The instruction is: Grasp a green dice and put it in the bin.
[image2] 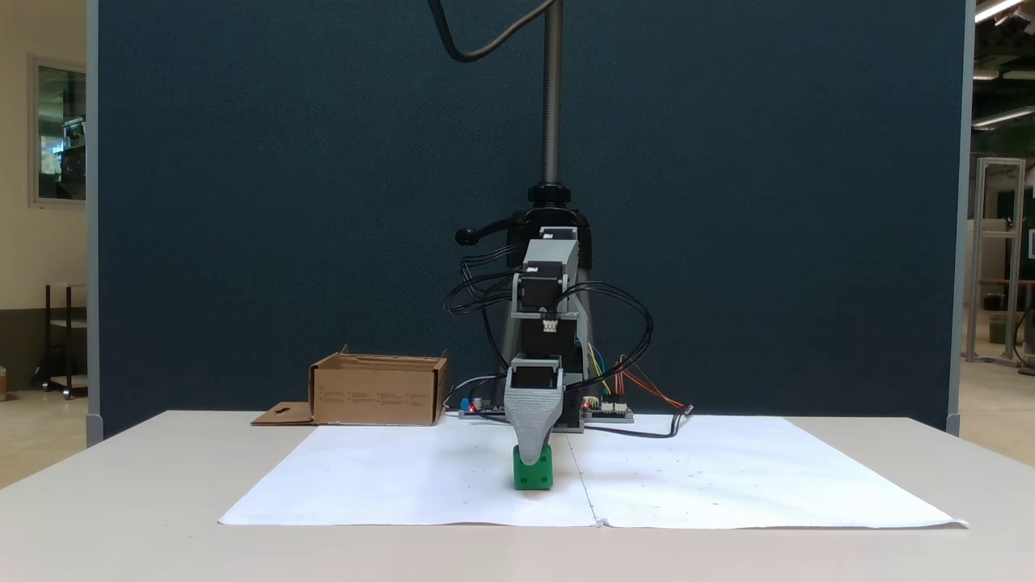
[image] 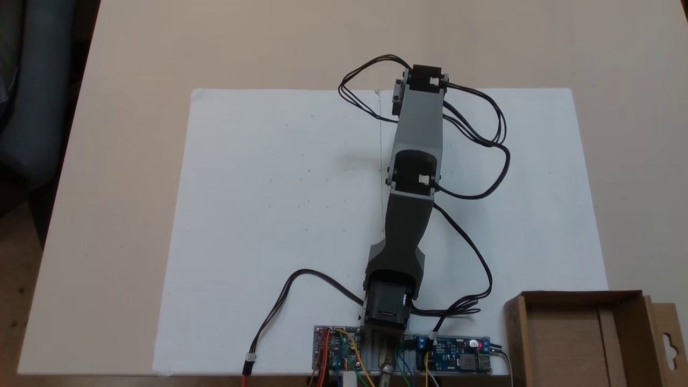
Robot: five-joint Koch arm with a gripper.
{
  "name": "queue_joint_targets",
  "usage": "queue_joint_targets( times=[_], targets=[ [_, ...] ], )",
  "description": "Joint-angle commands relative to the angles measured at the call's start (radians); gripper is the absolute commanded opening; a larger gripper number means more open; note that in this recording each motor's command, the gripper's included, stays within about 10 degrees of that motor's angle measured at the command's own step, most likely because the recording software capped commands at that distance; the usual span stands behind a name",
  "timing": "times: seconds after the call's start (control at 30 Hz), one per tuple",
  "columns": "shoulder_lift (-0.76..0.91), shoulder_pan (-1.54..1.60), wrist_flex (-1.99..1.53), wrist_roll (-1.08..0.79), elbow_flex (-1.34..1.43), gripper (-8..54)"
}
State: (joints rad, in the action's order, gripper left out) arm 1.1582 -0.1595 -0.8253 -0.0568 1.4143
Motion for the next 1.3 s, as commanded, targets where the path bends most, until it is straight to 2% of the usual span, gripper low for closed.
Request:
queue_joint_targets(
  times=[0.0,0.83,1.07,1.27],
  targets=[
    [0.046,-0.014,0.028,-0.035,-0.005,48.4],
    [-0.057,-0.021,0.064,-0.075,-0.006,48.3],
    [-0.058,-0.023,0.063,-0.071,-0.005,44.0],
    [-0.060,-0.021,0.064,-0.071,-0.005,44.0]
  ],
)
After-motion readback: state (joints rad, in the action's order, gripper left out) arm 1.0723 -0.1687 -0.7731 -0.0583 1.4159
